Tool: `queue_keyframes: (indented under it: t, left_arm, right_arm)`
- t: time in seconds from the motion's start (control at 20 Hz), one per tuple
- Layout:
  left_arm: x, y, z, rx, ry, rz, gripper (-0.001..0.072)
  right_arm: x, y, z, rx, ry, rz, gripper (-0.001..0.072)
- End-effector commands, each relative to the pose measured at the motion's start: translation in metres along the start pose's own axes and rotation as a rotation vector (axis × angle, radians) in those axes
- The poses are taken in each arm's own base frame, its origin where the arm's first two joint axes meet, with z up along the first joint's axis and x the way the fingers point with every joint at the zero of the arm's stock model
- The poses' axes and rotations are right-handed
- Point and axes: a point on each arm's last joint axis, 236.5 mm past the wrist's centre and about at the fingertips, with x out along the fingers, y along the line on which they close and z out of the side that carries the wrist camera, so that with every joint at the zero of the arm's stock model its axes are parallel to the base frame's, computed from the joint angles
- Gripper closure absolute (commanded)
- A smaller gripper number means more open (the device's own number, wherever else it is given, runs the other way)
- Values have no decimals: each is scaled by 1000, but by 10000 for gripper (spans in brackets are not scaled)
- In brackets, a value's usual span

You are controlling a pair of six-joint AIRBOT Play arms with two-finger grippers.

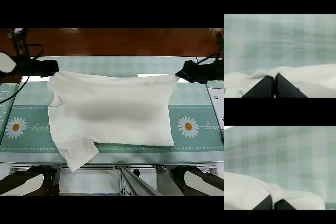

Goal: Fold the shirts.

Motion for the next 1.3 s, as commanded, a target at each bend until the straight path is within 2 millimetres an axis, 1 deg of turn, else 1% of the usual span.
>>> queue_keyframes:
  t: [0.0,0.05,0.1,0.15,0.2,0.3,0.4,0.5,0.6,0.65,0.75,0.85,0.9,1.0,1.15,1.25]
  left_arm:
    - [65,21,-8,-214,42,32,677]
    - [74,18,-14,-248,66,21,676]
    - [79,15,-22,-254,97,8,677]
    - [80,14,-29,-238,123,2,677]
    - [76,15,-33,-210,148,1,677]
    - [57,16,-41,-148,224,-4,676]
    - [38,16,-55,-24,298,-19,676]
    - [28,19,-79,32,406,-29,676]
    - [29,22,-96,36,456,-29,675]
    - [32,24,-103,31,476,-27,676]
    - [37,35,-116,45,514,7,676]
    - [39,51,-124,79,542,59,676]
    - [39,58,-126,95,549,83,676]
    - [39,60,-134,96,569,89,675]
    - [38,62,-150,88,624,90,675]
    - [38,62,-156,78,651,87,674]
  right_arm:
    - [70,-25,20,112,23,38,676]
    - [80,-27,18,130,50,50,676]
    - [86,-29,14,143,76,57,676]
    - [88,-31,8,142,100,56,676]
    - [86,-30,2,122,124,57,676]
    - [76,-26,-12,99,188,76,676]
    - [63,-18,-37,30,298,101,676]
    - [54,-30,-55,-16,372,46,676]
    - [54,-41,-66,-16,411,10,676]
    - [55,-51,-74,-11,431,-19,676]
    - [60,-73,-95,25,473,-89,676]
    - [66,-91,-112,43,495,-139,676]
    - [70,-95,-118,49,495,-142,676]
    - [75,-99,-125,50,493,-140,676]
    - [78,-101,-120,54,463,-149,676]
    - [79,-96,-120,65,461,-127,675]
